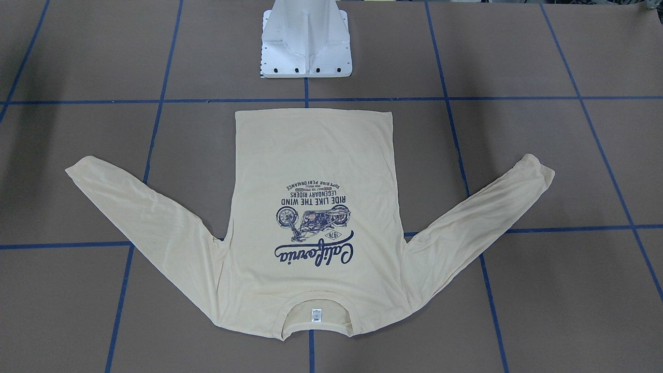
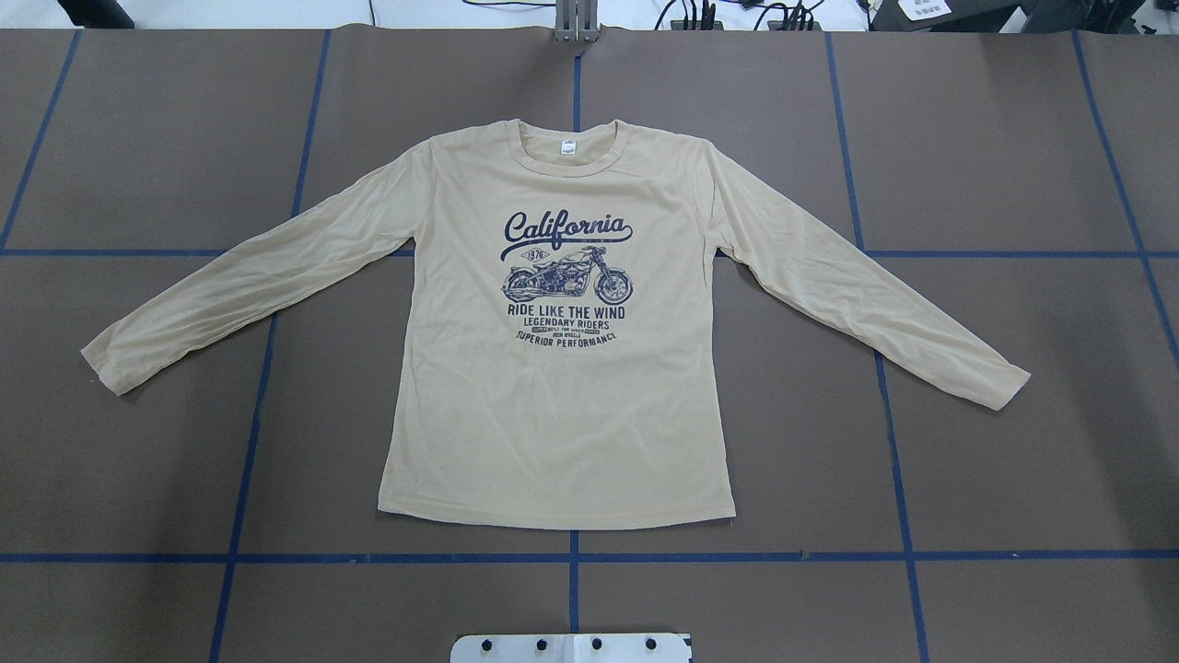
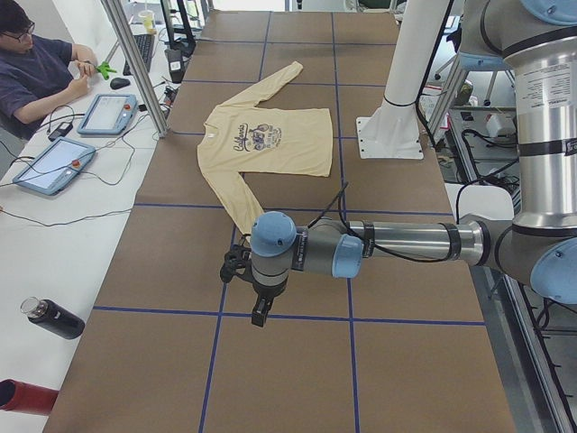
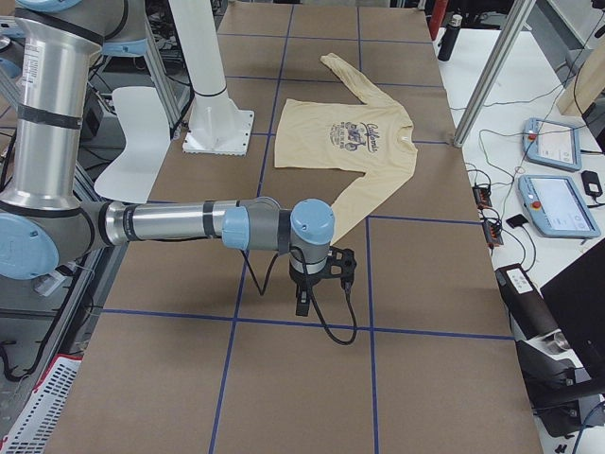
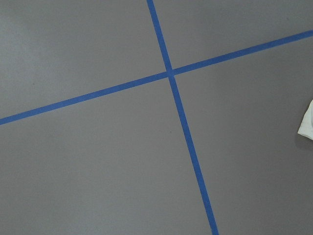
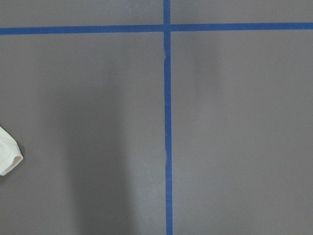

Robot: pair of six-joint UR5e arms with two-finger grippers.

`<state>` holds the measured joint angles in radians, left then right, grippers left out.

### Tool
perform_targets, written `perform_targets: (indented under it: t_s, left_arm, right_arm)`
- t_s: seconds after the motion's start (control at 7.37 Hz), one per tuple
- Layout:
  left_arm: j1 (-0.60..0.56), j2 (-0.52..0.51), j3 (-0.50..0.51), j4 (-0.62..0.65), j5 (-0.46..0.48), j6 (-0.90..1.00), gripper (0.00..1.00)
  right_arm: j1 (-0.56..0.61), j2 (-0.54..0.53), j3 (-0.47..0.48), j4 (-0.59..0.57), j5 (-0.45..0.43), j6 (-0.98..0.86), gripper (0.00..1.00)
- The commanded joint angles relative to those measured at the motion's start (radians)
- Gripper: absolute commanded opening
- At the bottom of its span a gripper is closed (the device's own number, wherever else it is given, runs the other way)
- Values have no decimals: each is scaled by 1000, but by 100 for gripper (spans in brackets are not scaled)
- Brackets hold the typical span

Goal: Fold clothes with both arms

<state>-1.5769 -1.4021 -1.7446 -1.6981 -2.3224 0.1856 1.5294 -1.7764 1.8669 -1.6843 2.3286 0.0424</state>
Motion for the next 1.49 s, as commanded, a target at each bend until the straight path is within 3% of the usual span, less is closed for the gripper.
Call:
perform_targets:
  t_s: [0.0, 0.41, 0.81, 0.95, 1.36]
  left_arm:
    - [0, 0, 0, 0, 2, 2, 100]
    - [0, 2, -15, -23, -2, 2, 100]
    - [-2, 11, -3, -176, 0, -5, 100]
    - [-2, 9, -13, -186, 9, 1, 100]
    - [0, -6, -21, -193, 17, 2, 100]
  right_arm:
    - [0, 0, 0, 0, 0, 1, 100]
    - [0, 2, -2, 2, -3, -1, 100]
    - [-2, 12, 12, 3, -18, -7, 100]
    - [-2, 12, 38, 43, -70, -4, 100]
    - [-5, 20, 44, 137, -63, 1, 100]
